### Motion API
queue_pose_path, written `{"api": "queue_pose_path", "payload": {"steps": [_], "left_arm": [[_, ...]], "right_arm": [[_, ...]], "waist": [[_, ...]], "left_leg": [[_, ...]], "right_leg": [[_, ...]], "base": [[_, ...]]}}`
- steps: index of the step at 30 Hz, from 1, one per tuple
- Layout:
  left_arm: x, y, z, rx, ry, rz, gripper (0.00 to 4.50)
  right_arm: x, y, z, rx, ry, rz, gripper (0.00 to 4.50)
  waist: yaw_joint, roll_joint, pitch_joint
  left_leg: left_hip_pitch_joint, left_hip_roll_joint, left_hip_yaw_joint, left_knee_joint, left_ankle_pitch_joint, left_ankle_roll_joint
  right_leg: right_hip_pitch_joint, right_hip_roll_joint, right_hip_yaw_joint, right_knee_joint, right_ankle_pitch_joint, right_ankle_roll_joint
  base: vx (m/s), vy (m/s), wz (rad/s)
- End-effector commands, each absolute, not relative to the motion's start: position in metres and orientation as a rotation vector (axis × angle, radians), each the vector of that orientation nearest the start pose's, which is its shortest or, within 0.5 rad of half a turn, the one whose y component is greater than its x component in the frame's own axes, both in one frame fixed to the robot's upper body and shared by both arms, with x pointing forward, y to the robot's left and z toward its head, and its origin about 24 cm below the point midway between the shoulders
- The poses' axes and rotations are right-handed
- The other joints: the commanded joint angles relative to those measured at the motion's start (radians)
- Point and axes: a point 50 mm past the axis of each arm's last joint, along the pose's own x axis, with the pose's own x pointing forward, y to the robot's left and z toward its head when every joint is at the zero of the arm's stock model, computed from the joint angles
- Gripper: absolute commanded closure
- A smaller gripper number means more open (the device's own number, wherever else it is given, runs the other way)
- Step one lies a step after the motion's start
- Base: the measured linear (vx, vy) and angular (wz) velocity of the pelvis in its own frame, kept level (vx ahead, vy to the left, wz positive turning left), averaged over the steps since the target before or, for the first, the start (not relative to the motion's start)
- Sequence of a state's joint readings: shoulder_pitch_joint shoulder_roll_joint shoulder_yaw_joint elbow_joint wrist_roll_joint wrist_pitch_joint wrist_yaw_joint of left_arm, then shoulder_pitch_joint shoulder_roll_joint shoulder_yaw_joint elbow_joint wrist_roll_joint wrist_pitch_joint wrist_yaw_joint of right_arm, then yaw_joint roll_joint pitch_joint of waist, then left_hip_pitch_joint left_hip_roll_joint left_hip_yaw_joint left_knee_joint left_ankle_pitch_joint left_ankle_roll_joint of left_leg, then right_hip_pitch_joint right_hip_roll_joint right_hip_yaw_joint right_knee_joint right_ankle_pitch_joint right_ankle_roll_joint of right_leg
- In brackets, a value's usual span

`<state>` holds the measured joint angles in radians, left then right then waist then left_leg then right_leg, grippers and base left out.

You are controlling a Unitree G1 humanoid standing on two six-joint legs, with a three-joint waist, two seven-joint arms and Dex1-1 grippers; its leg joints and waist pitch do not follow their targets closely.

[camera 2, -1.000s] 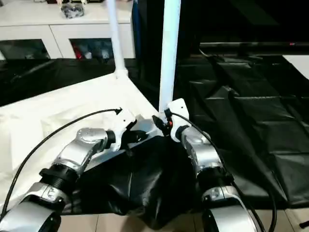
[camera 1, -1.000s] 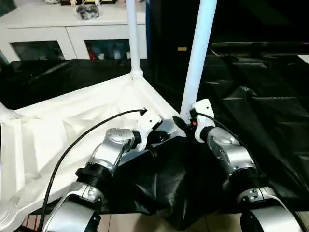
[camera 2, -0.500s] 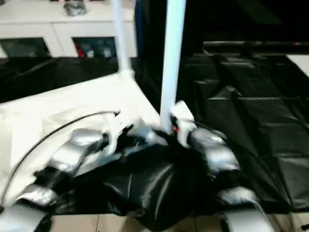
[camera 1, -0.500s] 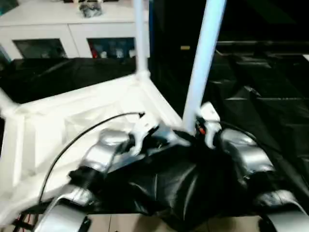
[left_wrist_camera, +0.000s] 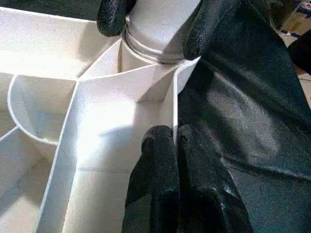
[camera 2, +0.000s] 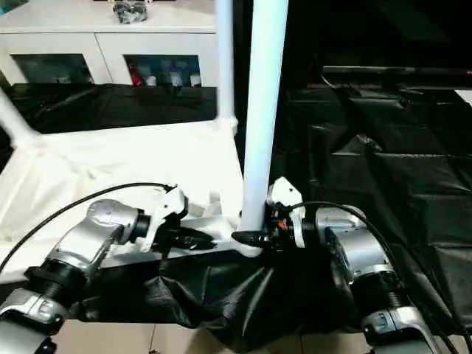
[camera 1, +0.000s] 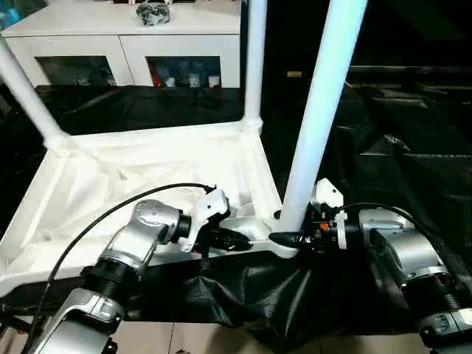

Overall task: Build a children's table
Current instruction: Rotate leg to tighten

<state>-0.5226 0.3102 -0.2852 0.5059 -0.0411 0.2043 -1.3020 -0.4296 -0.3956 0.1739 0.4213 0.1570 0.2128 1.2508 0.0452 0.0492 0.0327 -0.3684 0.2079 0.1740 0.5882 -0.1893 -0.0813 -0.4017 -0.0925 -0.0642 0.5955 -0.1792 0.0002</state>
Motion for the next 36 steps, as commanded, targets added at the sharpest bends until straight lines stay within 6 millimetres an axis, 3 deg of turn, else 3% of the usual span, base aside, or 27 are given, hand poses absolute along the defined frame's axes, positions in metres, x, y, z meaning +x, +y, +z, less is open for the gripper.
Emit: {"api": "queue_pose_path", "payload": {"steps": [1, 6, 9, 12, 13, 15, 20, 22, 24, 26, 29, 32, 33, 36], "left_arm": [[0.300, 0.100, 0.057, 0.240, 0.379, -1.501, 4.50], [0.306, 0.091, 0.057, 0.226, 0.353, -1.407, 4.50], [0.314, 0.080, 0.058, 0.208, 0.337, -1.314, 4.50], [0.318, 0.075, 0.057, 0.212, 0.337, -1.278, 4.50], [0.319, 0.073, 0.057, 0.209, 0.340, -1.259, 4.50], [0.325, 0.066, 0.058, 0.204, 0.343, -1.197, 4.50], [0.336, 0.051, 0.061, 0.181, 0.334, -1.060, 4.50], [0.336, 0.047, 0.063, 0.168, 0.323, -1.054, 4.50], [0.334, 0.045, 0.063, 0.157, 0.316, -1.071, 4.50], [0.333, 0.045, 0.062, 0.149, 0.316, -1.088, 4.50], [0.330, 0.048, 0.061, 0.153, 0.316, -1.124, 4.50], [0.326, 0.053, 0.060, 0.162, 0.316, -1.185, 4.50], [0.325, 0.054, 0.060, 0.163, 0.316, -1.194, 4.50], [0.321, 0.061, 0.059, 0.181, 0.322, -1.258, 4.50]], "right_arm": [[0.281, -0.132, 0.039, -0.103, 0.437, 1.424, 2.02], [0.287, -0.121, 0.037, -0.064, 0.399, 1.324, 2.04], [0.303, -0.113, 0.028, -0.032, 0.417, 1.084, 2.06], [0.310, -0.109, 0.025, -0.031, 0.433, 0.993, 2.06], [0.313, -0.107, 0.024, -0.021, 0.439, 0.952, 2.06], [0.319, -0.099, 0.021, 0.006, 0.446, 0.864, 2.07], [0.328, -0.077, 0.013, -0.050, 0.444, 0.675, 2.07], [0.329, -0.073, 0.011, -0.055, 0.445, 0.666, 2.07], [0.330, -0.073, 0.011, -0.001, 0.450, 0.669, 1.51], [0.332, -0.073, 0.015, 0.037, 0.438, 0.681, 1.51], [0.334, -0.076, 0.022, 0.027, 0.398, 0.737, 1.11], [0.331, -0.081, 0.030, -0.048, 0.335, 0.861, 1.11], [0.329, -0.082, 0.031, -0.059, 0.325, 0.890, 1.11], [0.322, -0.090, 0.036, -0.092, 0.274, 1.011, 1.11]], "waist": [[-0.004, -0.011, -0.053], [-0.007, -0.017, -0.051], [-0.020, -0.018, -0.049], [-0.030, -0.015, -0.047], [-0.034, -0.011, -0.049], [-0.045, -0.015, -0.048], [-0.047, -0.015, -0.050], [-0.046, -0.015, -0.051], [-0.045, -0.016, -0.053], [-0.045, -0.014, -0.052], [-0.045, -0.012, -0.052], [-0.044, -0.012, -0.056], [-0.041, -0.012, -0.057], [-0.039, -0.011, -0.057]], "left_leg": [[0.007, 0.019, 0.005, -0.069, -0.204, 0.078], [0.007, 0.018, 0.005, -0.070, -0.210, 0.069], [0.006, 0.013, 0.002, -0.074, -0.233, 0.044], [0.005, 0.010, -0.002, -0.077, -0.256, 0.023], [0.007, 0.012, -0.003, -0.076, -0.256, 0.024], [0.003, 0.008, -0.002, -0.077, -0.259, 0.024], [0.004, 0.007, 0.000, -0.073, -0.235, 0.026], [0.002, 0.008, 0.001, -0.073, -0.223, 0.034], [0.001, 0.008, 0.002, -0.071, -0.210, 0.053], [0.002, 0.009, 0.002, -0.072, -0.209, 0.059], [0.002, 0.009, 0.003, -0.071, -0.219, 0.064], [0.002, 0.010, 0.003, -0.068, -0.207, 0.070], [0.001, 0.011, 0.004, -0.066, -0.182, 0.085], [0.001, 0.011, 0.005, -0.065, -0.174, 0.099]], "right_leg": [[0.051, -0.037, 0.032, -0.067, -0.191, -0.254], [0.049, -0.039, 0.033, -0.069, -0.221, -0.244], [0.048, -0.039, 0.032, -0.078, -0.302, -0.212], [0.047, -0.039, 0.030, -0.083, -0.363, -0.188], [0.045, -0.039, 0.032, -0.083, -0.338, -0.191], [0.046, -0.037, 0.031, -0.083, -0.329, -0.197], [0.045, -0.039, 0.031, -0.083, -0.311, -0.202], [0.046, -0.039, 0.031, -0.081, -0.285, -0.207], [0.050, -0.037, 0.031, -0.077, -0.240, -0.220], [0.049, -0.037, 0.031, -0.077, -0.230, -0.226], [0.051, -0.038, 0.031, -0.078, -0.229, -0.230], [0.054, -0.038, 0.031, -0.074, -0.190, -0.240], [0.055, -0.038, 0.031, -0.068, -0.130, -0.257], [0.057, -0.038, 0.030, -0.066, -0.112, -0.271]], "base": [[0.000, 0.000, 0.00], [0.000, 0.000, 0.00], [0.000, 0.000, 0.00], [0.000, 0.000, 0.00], [0.000, 0.000, 0.00], [0.000, 0.000, 0.00], [0.000, 0.000, 0.00], [0.000, 0.000, 0.00], [0.000, 0.000, 0.00], [0.000, 0.000, 0.00], [0.000, 0.000, 0.00], [0.000, 0.000, 0.00], [0.000, 0.000, 0.00], [0.000, 0.000, 0.00]]}}
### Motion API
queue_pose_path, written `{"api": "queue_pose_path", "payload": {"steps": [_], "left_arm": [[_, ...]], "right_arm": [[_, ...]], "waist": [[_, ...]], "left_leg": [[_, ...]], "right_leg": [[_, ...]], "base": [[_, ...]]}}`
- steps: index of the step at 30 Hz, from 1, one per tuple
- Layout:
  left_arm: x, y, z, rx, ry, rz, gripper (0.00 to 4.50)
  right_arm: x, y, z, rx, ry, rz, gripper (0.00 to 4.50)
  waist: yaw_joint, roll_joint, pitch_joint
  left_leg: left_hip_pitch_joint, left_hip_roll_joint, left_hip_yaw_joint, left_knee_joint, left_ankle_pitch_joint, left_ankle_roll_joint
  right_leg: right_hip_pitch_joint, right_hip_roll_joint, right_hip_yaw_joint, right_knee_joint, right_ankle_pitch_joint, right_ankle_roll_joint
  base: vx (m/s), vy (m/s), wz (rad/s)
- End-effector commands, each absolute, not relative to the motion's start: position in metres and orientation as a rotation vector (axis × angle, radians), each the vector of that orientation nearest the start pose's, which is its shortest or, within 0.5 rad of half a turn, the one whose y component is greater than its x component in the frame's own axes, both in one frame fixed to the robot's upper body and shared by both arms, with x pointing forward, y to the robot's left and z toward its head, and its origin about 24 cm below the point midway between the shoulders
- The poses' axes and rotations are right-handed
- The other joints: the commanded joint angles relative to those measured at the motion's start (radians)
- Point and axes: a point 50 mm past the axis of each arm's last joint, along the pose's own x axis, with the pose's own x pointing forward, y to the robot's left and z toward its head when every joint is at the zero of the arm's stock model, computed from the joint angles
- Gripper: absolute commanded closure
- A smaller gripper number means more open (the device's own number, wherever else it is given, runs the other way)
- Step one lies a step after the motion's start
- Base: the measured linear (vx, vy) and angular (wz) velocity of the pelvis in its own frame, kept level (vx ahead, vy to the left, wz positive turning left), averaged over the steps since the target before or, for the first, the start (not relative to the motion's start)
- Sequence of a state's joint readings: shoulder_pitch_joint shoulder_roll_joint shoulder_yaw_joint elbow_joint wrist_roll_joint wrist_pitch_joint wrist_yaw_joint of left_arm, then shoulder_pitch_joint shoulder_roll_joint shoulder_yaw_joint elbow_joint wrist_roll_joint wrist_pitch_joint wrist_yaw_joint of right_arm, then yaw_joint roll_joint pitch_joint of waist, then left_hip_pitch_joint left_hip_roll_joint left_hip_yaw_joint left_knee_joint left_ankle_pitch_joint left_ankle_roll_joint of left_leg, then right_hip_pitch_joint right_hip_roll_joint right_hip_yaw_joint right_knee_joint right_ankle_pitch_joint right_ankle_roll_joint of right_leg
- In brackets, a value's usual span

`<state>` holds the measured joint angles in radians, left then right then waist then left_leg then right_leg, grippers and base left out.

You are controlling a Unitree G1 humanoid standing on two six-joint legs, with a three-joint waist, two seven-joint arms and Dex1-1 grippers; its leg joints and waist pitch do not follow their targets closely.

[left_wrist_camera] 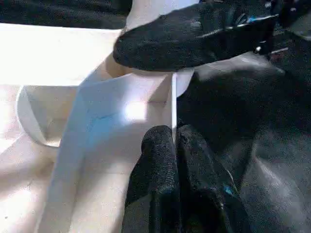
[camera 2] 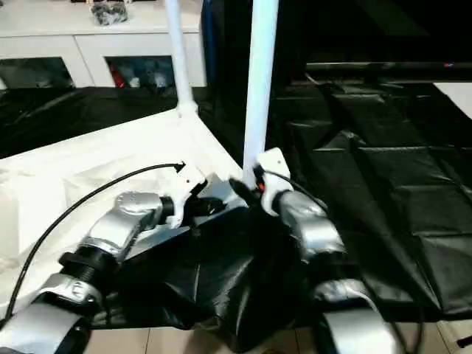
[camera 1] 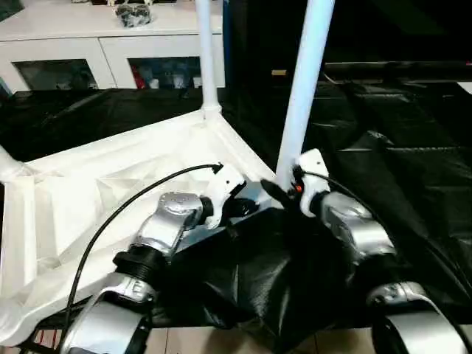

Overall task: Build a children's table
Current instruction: Rotate leg to tighten

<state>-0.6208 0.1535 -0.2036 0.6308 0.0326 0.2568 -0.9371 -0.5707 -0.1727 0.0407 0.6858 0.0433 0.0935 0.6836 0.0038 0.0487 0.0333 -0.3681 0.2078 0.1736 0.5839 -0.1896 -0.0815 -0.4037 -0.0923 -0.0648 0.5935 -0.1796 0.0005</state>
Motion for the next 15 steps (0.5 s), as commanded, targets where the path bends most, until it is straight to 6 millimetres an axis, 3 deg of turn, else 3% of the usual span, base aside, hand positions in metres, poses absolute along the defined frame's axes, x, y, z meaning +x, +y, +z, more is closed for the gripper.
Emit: {"api": "queue_pose_path", "payload": {"steps": [1, 4, 10, 15], "left_arm": [[0.318, 0.066, 0.059, 0.192, 0.328, -1.298, 4.50], [0.315, 0.071, 0.059, 0.204, 0.335, -1.347, 4.50], [0.308, 0.084, 0.060, 0.218, 0.355, -1.448, 4.50], [0.301, 0.094, 0.061, 0.204, 0.379, -1.520, 4.50]], "right_arm": [[0.317, -0.097, 0.038, -0.108, 0.262, 1.081, 1.11], [0.309, -0.105, 0.039, -0.118, 0.282, 1.182, 1.11], [0.293, -0.121, 0.038, -0.141, 0.337, 1.353, 1.11], [0.284, -0.131, 0.039, -0.131, 0.384, 1.430, 1.11]], "waist": [[0.003, -0.010, -0.059], [0.007, -0.011, -0.057], [0.026, -0.011, -0.051], [0.031, -0.009, -0.052]], "left_leg": [[0.001, 0.013, 0.005, -0.059, -0.166, 0.109], [0.000, 0.015, 0.007, -0.058, -0.157, 0.132], [0.006, 0.021, 0.008, -0.065, -0.224, 0.101], [0.006, 0.021, 0.006, -0.066, -0.211, 0.090]], "right_leg": [[0.061, -0.038, 0.031, -0.061, -0.094, -0.277], [0.060, -0.035, 0.029, -0.058, -0.071, -0.292], [0.053, -0.037, 0.032, -0.068, -0.200, -0.265], [0.054, -0.037, 0.033, -0.065, -0.181, -0.262]], "base": [[0.000, 0.000, 0.00], [0.000, 0.000, 0.00], [0.000, 0.000, 0.00], [0.000, 0.000, 0.00]]}}
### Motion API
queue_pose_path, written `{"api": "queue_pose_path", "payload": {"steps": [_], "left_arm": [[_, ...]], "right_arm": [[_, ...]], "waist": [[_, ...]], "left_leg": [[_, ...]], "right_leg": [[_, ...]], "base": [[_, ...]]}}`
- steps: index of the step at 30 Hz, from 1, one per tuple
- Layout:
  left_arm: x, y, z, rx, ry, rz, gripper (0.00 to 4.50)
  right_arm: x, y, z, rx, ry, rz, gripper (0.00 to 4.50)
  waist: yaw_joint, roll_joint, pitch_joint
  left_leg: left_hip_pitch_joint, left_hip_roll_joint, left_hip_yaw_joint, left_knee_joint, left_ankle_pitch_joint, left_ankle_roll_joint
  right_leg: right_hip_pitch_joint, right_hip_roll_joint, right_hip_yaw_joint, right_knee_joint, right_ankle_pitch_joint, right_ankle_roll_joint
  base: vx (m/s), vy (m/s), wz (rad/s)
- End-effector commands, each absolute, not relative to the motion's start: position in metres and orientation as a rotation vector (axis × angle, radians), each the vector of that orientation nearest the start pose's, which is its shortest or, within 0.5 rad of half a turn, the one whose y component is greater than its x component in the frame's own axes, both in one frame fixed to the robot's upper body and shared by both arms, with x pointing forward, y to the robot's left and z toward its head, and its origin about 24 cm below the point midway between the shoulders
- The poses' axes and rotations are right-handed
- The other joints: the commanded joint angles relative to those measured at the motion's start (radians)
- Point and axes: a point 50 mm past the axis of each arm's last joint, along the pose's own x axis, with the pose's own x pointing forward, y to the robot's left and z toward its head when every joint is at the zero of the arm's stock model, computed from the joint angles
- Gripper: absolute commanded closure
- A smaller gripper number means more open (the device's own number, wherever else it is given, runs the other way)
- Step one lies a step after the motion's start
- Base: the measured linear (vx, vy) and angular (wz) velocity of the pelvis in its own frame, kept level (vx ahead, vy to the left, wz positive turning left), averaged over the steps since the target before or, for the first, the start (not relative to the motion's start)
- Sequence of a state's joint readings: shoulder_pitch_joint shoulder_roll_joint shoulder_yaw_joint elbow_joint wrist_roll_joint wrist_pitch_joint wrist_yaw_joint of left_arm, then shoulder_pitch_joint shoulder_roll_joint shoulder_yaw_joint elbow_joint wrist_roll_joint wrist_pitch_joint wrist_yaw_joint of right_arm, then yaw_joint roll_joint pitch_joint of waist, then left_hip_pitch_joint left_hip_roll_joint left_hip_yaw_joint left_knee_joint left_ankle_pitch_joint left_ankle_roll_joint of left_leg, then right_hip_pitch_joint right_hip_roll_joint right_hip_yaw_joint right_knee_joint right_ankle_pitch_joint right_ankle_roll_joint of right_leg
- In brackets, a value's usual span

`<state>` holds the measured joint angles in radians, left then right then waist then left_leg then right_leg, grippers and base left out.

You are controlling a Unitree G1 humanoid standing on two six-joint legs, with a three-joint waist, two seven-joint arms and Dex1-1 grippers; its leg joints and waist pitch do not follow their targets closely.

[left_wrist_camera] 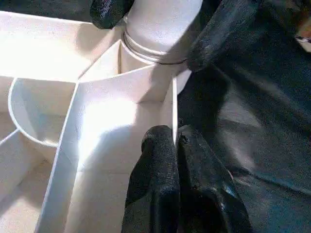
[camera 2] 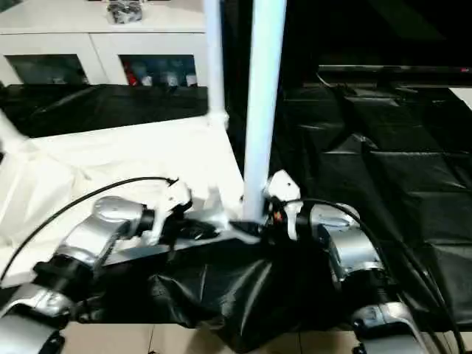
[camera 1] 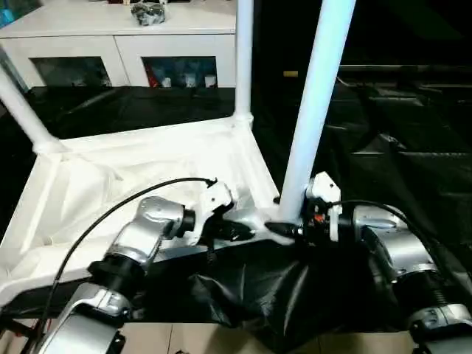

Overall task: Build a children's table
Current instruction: Rotate leg to tighten

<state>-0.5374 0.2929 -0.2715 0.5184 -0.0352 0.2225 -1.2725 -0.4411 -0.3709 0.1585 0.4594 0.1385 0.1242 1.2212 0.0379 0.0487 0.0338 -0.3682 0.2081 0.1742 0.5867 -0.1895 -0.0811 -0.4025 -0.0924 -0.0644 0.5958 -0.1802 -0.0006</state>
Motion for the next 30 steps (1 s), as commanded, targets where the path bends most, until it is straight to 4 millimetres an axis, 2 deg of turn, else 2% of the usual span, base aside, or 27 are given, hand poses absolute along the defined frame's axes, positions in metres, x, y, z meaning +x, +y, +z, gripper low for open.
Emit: {"api": "queue_pose_path", "payload": {"steps": [1, 5, 11, 15, 17, 21, 22, 23, 24, 25, 26, 30], "left_arm": [[0.300, 0.096, 0.061, 0.203, 0.385, -1.532, 4.50], [0.294, 0.101, 0.060, 0.194, 0.415, -1.584, 4.50], [0.293, 0.101, 0.059, 0.193, 0.417, -1.584, 4.50], [0.296, 0.094, 0.060, 0.186, 0.401, -1.547, 4.50], [0.300, 0.089, 0.060, 0.184, 0.387, -1.501, 4.50], [0.311, 0.079, 0.060, 0.187, 0.364, -1.393, 4.50], [0.317, 0.072, 0.061, 0.188, 0.355, -1.329, 4.50], [0.319, 0.069, 0.061, 0.190, 0.352, -1.308, 4.50], [0.320, 0.067, 0.061, 0.187, 0.354, -1.296, 4.50], [0.323, 0.063, 0.061, 0.184, 0.357, -1.268, 4.50], [0.326, 0.059, 0.062, 0.178, 0.355, -1.226, 4.50], [0.334, 0.049, 0.063, 0.173, 0.343, -1.122, 4.50]], "right_arm": [[0.282, -0.132, 0.039, -0.131, 0.390, 1.438, 1.11], [0.278, -0.134, 0.039, -0.138, 0.412, 1.464, 1.49], [0.276, -0.131, 0.040, -0.122, 0.412, 1.472, 2.05], [0.276, -0.127, 0.037, -0.091, 0.417, 1.445, 2.10], [0.281, -0.123, 0.034, -0.070, 0.419, 1.375, 2.10], [0.296, -0.115, 0.027, -0.060, 0.418, 1.175, 2.16], [0.308, -0.110, 0.020, -0.071, 0.411, 1.003, 2.20], [0.311, -0.109, 0.018, -0.071, 0.411, 0.946, 2.21], [0.313, -0.108, 0.017, -0.069, 0.411, 0.921, 2.21], [0.316, -0.105, 0.016, -0.062, 0.409, 0.866, 2.23], [0.319, -0.101, 0.014, -0.046, 0.414, 0.815, 2.23], [0.323, -0.087, 0.011, -0.029, 0.419, 0.711, 2.32]], "waist": [[-0.002, -0.009, -0.054], [-0.002, -0.007, -0.054], [-0.002, -0.008, -0.053], [-0.002, -0.008, -0.054], [-0.004, -0.009, -0.052], [-0.015, -0.010, -0.048], [-0.019, -0.011, -0.047], [-0.028, -0.008, -0.044], [-0.032, -0.009, -0.045], [-0.039, -0.010, -0.049], [-0.044, -0.009, -0.047], [-0.047, -0.009, -0.053]], "left_leg": [[0.006, 0.020, 0.006, -0.068, -0.205, 0.092], [0.007, 0.020, 0.006, -0.069, -0.200, 0.090], [0.007, 0.019, 0.005, -0.070, -0.213, 0.076], [0.007, 0.019, 0.005, -0.069, -0.203, 0.075], [0.005, 0.018, 0.005, -0.070, -0.205, 0.072], [0.008, 0.012, 0.002, -0.074, -0.252, 0.042], [0.005, 0.011, 0.001, -0.074, -0.256, 0.034], [0.007, 0.009, -0.001, -0.077, -0.274, 0.015], [0.007, 0.008, -0.004, -0.077, -0.281, 0.007], [0.007, 0.008, -0.004, -0.076, -0.282, 0.007], [0.004, 0.009, -0.004, -0.077, -0.282, 0.013], [0.002, 0.006, 0.000, -0.070, -0.241, 0.037]], "right_leg": [[0.053, -0.036, 0.032, -0.066, -0.167, -0.263], [0.052, -0.036, 0.032, -0.065, -0.157, -0.270], [0.052, -0.037, 0.033, -0.068, -0.188, -0.258], [0.052, -0.036, 0.033, -0.066, -0.174, -0.259], [0.051, -0.037, 0.033, -0.068, -0.183, -0.258], [0.050, -0.038, 0.031, -0.080, -0.299, -0.222], [0.048, -0.038, 0.032, -0.083, -0.324, -0.208], [0.043, -0.040, 0.030, -0.087, -0.369, -0.196], [0.046, -0.040, 0.028, -0.087, -0.385, -0.188], [0.045, -0.038, 0.029, -0.087, -0.373, -0.184], [0.046, -0.037, 0.030, -0.087, -0.350, -0.191], [0.049, -0.036, 0.030, -0.083, -0.271, -0.213]], "base": [[0.000, 0.000, 0.00], [0.000, 0.000, 0.00], [0.000, 0.000, 0.00], [0.000, 0.000, 0.00], [0.000, 0.000, 0.00], [0.000, 0.000, 0.00], [0.000, 0.000, 0.00], [0.000, 0.000, 0.00], [0.000, 0.000, 0.00], [0.000, 0.000, 0.00], [0.000, 0.000, 0.00], [0.000, 0.000, 0.00]]}}
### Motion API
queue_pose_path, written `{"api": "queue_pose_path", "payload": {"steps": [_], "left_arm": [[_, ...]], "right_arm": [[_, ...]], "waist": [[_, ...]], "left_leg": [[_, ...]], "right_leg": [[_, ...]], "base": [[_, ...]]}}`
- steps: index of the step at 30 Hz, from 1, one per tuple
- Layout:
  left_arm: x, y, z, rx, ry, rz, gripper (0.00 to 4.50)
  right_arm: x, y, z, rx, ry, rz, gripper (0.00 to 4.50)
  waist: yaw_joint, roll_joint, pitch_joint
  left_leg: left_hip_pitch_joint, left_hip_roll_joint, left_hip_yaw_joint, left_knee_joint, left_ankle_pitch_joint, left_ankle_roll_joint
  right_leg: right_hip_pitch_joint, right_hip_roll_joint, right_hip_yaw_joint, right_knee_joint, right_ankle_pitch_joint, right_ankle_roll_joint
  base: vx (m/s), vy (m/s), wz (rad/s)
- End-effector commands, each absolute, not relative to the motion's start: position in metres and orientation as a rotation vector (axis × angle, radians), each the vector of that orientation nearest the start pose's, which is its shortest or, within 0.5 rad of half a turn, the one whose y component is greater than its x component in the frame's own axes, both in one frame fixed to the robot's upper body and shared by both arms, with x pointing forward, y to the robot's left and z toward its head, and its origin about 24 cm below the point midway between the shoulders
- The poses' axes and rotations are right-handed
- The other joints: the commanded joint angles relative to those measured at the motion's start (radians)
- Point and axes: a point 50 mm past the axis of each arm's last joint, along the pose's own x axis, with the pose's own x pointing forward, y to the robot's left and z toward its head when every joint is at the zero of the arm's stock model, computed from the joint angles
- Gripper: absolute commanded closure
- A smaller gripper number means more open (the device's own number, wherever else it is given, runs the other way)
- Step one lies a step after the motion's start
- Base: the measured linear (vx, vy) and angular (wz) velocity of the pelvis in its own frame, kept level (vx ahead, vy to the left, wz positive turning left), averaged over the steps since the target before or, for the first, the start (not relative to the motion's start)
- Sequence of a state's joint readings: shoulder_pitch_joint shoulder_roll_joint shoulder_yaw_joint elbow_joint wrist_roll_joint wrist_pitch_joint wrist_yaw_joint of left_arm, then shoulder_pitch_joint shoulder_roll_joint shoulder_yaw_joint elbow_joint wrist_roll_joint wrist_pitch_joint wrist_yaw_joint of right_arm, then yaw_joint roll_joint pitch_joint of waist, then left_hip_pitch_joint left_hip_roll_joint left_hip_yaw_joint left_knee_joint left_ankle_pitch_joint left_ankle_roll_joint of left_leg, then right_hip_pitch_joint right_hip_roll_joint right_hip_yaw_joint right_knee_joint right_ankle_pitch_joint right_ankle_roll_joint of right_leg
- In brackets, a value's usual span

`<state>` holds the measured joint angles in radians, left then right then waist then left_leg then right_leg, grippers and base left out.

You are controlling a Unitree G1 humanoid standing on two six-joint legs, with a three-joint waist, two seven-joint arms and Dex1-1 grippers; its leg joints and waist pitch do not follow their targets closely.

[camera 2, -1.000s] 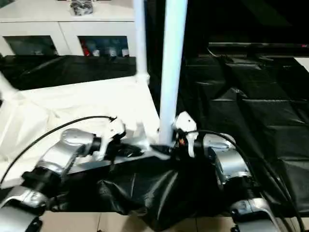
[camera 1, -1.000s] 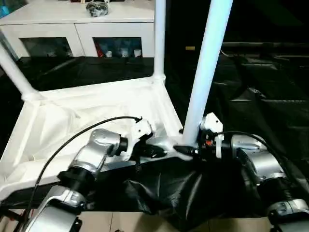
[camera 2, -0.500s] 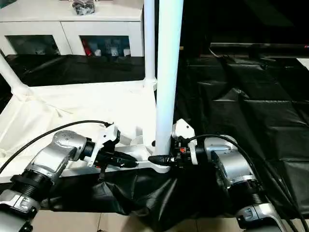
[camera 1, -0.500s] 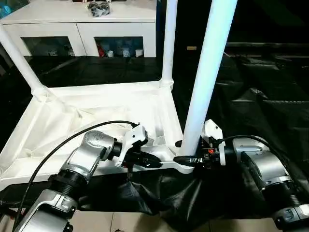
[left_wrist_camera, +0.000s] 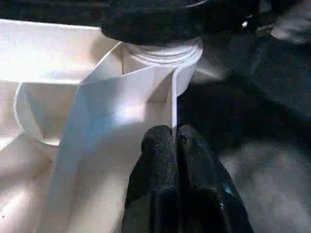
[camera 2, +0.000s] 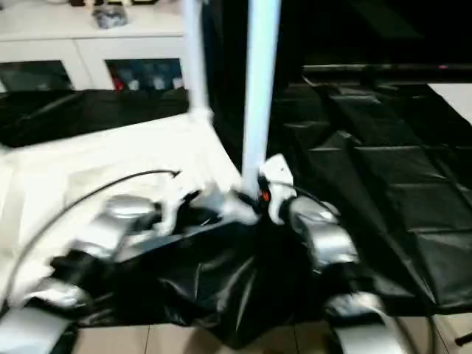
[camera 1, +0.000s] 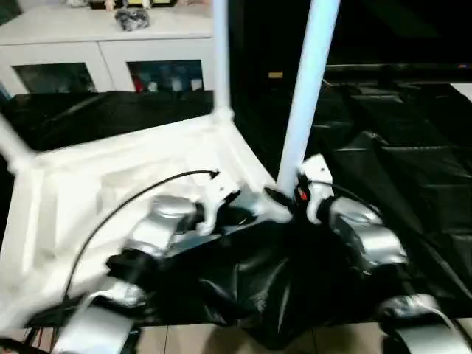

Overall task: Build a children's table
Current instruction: Rotate leg to tighten

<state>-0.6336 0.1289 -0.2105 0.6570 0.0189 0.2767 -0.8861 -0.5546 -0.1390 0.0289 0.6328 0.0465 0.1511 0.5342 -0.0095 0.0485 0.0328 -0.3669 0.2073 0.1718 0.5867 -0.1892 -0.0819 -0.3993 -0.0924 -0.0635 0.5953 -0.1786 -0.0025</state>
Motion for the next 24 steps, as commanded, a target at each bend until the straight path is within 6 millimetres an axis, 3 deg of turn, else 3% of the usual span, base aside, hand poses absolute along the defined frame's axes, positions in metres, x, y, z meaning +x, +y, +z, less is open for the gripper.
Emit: {"api": "queue_pose_path", "payload": {"steps": [1, 5, 6, 12, 17, 18, 20, 23, 24], "left_arm": [[0.335, 0.047, 0.063, 0.175, 0.338, -1.107, 4.50], [0.335, 0.046, 0.062, 0.186, 0.329, -1.114, 4.50], [0.335, 0.045, 0.062, 0.191, 0.325, -1.121, 4.50], [0.331, 0.052, 0.060, 0.206, 0.308, -1.181, 4.50], [0.326, 0.056, 0.061, 0.211, 0.299, -1.238, 4.50], [0.322, 0.061, 0.061, 0.218, 0.292, -1.299, 4.50], [0.319, 0.064, 0.061, 0.216, 0.295, -1.327, 4.50], [0.311, 0.071, 0.061, 0.211, 0.305, -1.420, 4.50], [0.311, 0.071, 0.061, 0.211, 0.305, -1.420, 4.50]], "right_arm": [[0.324, -0.083, 0.010, -0.031, 0.418, 0.702, 2.32], [0.325, -0.078, 0.011, -0.005, 0.409, 0.712, 2.32], [0.326, -0.078, 0.011, 0.011, 0.409, 0.715, 1.88], [0.327, -0.082, 0.018, 0.002, 0.388, 0.796, 1.40], [0.323, -0.086, 0.022, -0.061, 0.357, 0.897, 1.26], [0.318, -0.091, 0.027, -0.074, 0.339, 1.018, 1.26], [0.315, -0.094, 0.029, -0.081, 0.331, 1.068, 1.26], [0.304, -0.104, 0.034, -0.092, 0.342, 1.214, 1.26], [0.304, -0.104, 0.034, -0.092, 0.342, 1.214, 1.26]], "waist": [[0.001, -0.008, -0.051], [0.000, -0.007, -0.052], [0.000, -0.008, -0.051], [-0.003, -0.010, -0.049], [-0.003, -0.012, -0.056], [-0.001, -0.012, -0.060], [0.001, -0.013, -0.058], [0.008, -0.013, -0.054], [0.017, -0.012, -0.051]], "left_leg": [[0.000, 0.007, 0.002, -0.071, -0.239, 0.041], [-0.001, 0.008, 0.003, -0.070, -0.238, 0.055], [0.001, 0.008, 0.003, -0.071, -0.253, 0.058], [0.000, 0.009, 0.001, -0.073, -0.280, 0.056], [-0.003, 0.011, 0.002, -0.068, -0.213, 0.077], [-0.004, 0.012, 0.003, -0.063, -0.181, 0.099], [-0.005, 0.013, 0.006, -0.062, -0.162, 0.126], [-0.001, 0.016, 0.008, -0.064, -0.182, 0.130], [0.000, 0.020, 0.009, -0.066, -0.200, 0.124]], "right_leg": [[0.046, -0.036, 0.029, -0.082, -0.269, -0.213], [0.048, -0.037, 0.028, -0.080, -0.246, -0.223], [0.047, -0.037, 0.028, -0.083, -0.264, -0.223], [0.046, -0.038, 0.028, -0.087, -0.315, -0.209], [0.052, -0.038, 0.028, -0.074, -0.194, -0.243], [0.058, -0.038, 0.028, -0.067, -0.124, -0.263], [0.056, -0.038, 0.029, -0.064, -0.079, -0.281], [0.055, -0.037, 0.028, -0.066, -0.118, -0.282], [0.053, -0.037, 0.028, -0.067, -0.153, -0.275]], "base": [[0.000, 0.000, 0.00], [0.000, 0.000, 0.00], [0.000, 0.000, 0.00], [0.000, 0.000, 0.00], [0.000, 0.000, 0.00], [0.000, 0.000, 0.00], [0.000, 0.000, 0.00], [0.000, 0.000, 0.00], [0.000, 0.000, 0.00]]}}
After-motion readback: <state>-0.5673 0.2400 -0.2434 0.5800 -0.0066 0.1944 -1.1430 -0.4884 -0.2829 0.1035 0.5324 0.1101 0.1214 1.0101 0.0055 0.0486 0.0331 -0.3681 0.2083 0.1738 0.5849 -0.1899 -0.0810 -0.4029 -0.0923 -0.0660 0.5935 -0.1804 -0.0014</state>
